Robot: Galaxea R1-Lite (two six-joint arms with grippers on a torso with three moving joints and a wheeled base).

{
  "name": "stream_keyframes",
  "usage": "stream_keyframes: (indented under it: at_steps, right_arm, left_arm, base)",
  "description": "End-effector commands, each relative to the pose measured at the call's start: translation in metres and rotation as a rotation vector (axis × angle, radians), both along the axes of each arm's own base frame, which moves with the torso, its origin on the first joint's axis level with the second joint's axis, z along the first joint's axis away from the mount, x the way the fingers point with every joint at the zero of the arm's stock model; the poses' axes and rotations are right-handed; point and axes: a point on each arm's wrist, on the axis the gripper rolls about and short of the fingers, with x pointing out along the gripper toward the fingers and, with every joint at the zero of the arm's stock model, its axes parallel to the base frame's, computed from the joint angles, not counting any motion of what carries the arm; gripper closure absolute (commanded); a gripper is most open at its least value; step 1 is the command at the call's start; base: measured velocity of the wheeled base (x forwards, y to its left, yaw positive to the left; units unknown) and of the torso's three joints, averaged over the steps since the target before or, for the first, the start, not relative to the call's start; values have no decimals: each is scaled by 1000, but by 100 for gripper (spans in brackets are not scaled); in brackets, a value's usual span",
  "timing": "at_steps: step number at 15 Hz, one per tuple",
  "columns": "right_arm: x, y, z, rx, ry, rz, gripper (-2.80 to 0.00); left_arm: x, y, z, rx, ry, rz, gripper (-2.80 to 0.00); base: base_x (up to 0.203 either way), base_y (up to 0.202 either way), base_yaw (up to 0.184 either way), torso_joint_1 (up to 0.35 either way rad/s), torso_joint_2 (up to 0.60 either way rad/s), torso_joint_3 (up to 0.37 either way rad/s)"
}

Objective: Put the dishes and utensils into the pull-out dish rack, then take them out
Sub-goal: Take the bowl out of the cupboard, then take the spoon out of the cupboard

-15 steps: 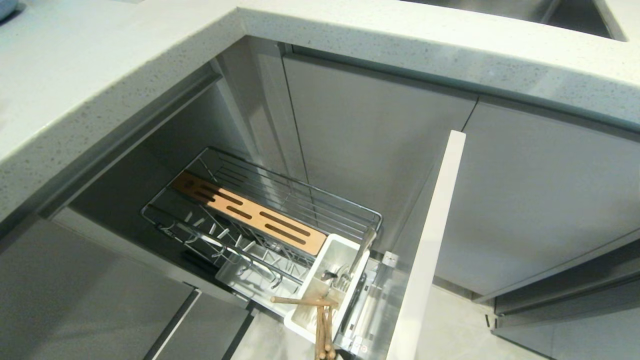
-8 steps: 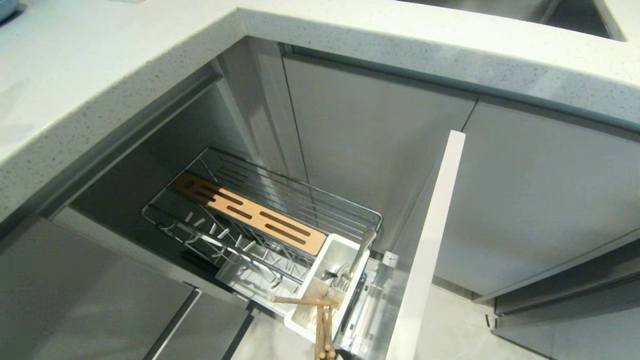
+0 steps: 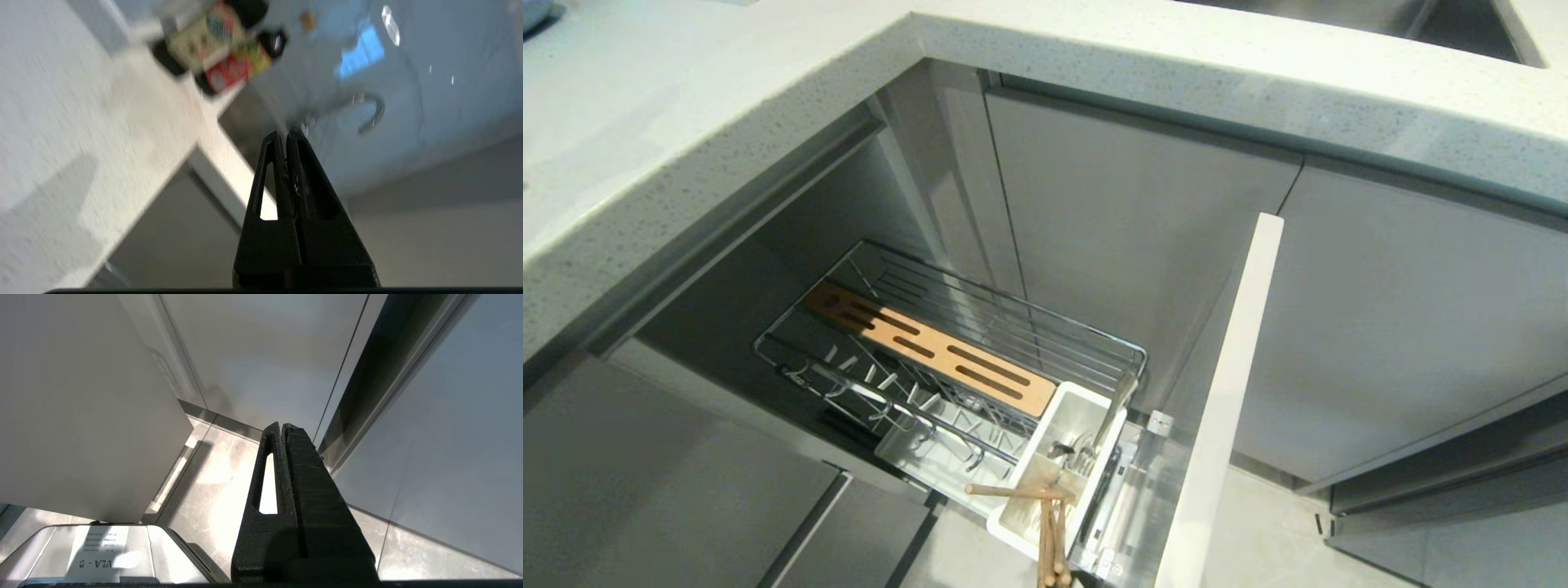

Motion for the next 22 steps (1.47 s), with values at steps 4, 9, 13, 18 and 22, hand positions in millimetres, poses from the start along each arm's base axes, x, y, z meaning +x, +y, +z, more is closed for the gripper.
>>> stream_keyframes:
  at_steps: [4,9,13,18,22]
  right_arm:
    - [0,0,0,0,2,0,0]
    - [0,0,0,0,2,0,0]
    - [0,0,0,0,2,0,0]
    - [0,0,0,0,2,0,0]
    - [0,0,0,0,2,0,0]
  left_arm:
    - [54,-38,-27,141,243,-205,0]
    - [72,-80,-50,232,353,-282,0]
    - [79,-113,-69,302,425,-290,0]
    - [92,-183,-116,518,563,-175,0]
    - [103,-213,-154,714,672,-54,0]
  base:
    - [0,0,0,0,0,0]
    - [0,0,0,0,0,0]
    - [0,0,0,0,0,0]
    - [0,0,0,0,0,0]
    - [0,0,0,0,0,0]
